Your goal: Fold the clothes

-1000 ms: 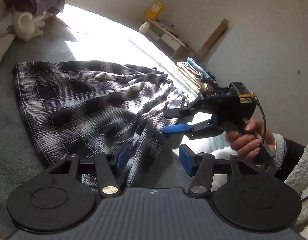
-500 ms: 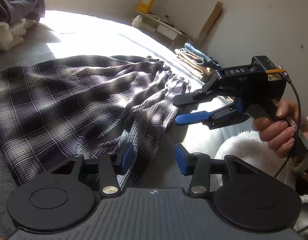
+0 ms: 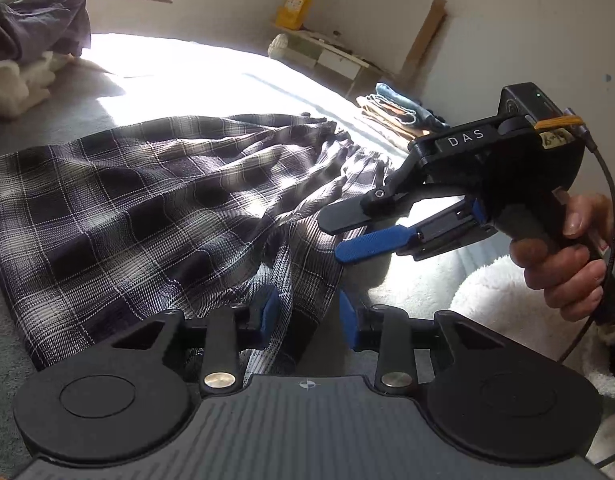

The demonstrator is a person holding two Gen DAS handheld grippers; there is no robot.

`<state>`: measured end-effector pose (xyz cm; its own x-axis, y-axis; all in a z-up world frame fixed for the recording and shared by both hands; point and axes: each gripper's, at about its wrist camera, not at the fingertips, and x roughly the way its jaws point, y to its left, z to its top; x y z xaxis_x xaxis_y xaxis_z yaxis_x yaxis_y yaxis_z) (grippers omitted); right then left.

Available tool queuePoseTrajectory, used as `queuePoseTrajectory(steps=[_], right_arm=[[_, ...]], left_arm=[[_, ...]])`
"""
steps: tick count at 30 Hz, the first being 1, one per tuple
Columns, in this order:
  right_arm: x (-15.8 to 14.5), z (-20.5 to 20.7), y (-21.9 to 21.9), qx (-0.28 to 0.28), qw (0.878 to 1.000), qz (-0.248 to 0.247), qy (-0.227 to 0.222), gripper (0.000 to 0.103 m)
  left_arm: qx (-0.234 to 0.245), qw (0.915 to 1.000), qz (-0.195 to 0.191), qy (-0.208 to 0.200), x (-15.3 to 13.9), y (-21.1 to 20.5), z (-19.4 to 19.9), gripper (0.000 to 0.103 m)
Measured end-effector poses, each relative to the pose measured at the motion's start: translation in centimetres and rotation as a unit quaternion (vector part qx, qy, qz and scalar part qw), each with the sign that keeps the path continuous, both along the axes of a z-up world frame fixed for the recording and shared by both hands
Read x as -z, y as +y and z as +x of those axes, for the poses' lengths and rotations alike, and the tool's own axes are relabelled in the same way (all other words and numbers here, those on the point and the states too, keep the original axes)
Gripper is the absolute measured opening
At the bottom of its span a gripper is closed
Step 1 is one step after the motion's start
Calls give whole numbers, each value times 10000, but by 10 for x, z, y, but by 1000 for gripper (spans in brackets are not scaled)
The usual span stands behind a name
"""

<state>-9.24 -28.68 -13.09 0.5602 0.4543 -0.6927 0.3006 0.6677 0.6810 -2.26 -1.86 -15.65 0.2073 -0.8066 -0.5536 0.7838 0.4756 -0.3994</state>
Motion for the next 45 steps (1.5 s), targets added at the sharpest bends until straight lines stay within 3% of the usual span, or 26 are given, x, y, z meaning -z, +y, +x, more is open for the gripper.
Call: queuePoseTrajectory(steps=[2, 5, 18, 21, 23, 30, 33, 34, 35, 37, 40, 42, 43, 44, 45], right_arm=[[0, 1, 3, -44, 10000, -59, -14, 44], [1, 2, 8, -119, 9999, -125, -3, 44], [8, -3, 15, -399, 9985, -317, 200, 43], [10, -5, 14, -417, 9981, -387, 237, 37], [11, -6, 14, -439, 9978, -433, 259, 24], [8, -7, 17, -541, 9964, -652, 99, 14], [6, -7, 16, -529, 9964, -663, 16, 6], [7, -8, 14, -486, 9970, -599, 6, 5], [8, -8, 12, -442, 9977, -521, 0, 4], [10, -8, 8, -357, 9988, -350, 3, 4], [12, -8, 4, -259, 9997, -53, -7, 3], [13, -8, 1, -208, 9996, 187, 7, 3], [14, -7, -1, -172, 9994, 314, 28, 4], [14, -6, -4, -134, 9991, 399, 57, 5], [13, -5, -8, -100, 9989, 451, 87, 6]], left_arm=[[-22, 10000, 71, -30, 2, -2, 0, 16], [-114, 9999, 87, -77, 2, -2, 0, 6], [530, 9975, -454, -56, -3, -3, -19, 3], [674, 9962, -551, -38, -4, -4, -21, 3], [685, 9960, -580, 8, -4, -4, -21, 3], [634, 9957, -644, 207, -2, -1, -16, 3], [516, 9958, -699, 284, -4, 3, -12, 6], [451, 9961, -709, 286, -5, 5, -10, 13], [395, 9964, -701, 280, -6, 7, -9, 30], [294, 9966, -729, 266, -7, 9, -6, 49], [198, 9976, -629, 189, -5, 6, -4, 51], [166, 9983, -557, 98, -2, 0, -5, 50], [128, 9986, -522, 13, -1, -2, -6, 41], [104, 9988, -468, -59, 0, -5, -7, 26], [89, 9990, -422, -93, 1, -6, -7, 21]])
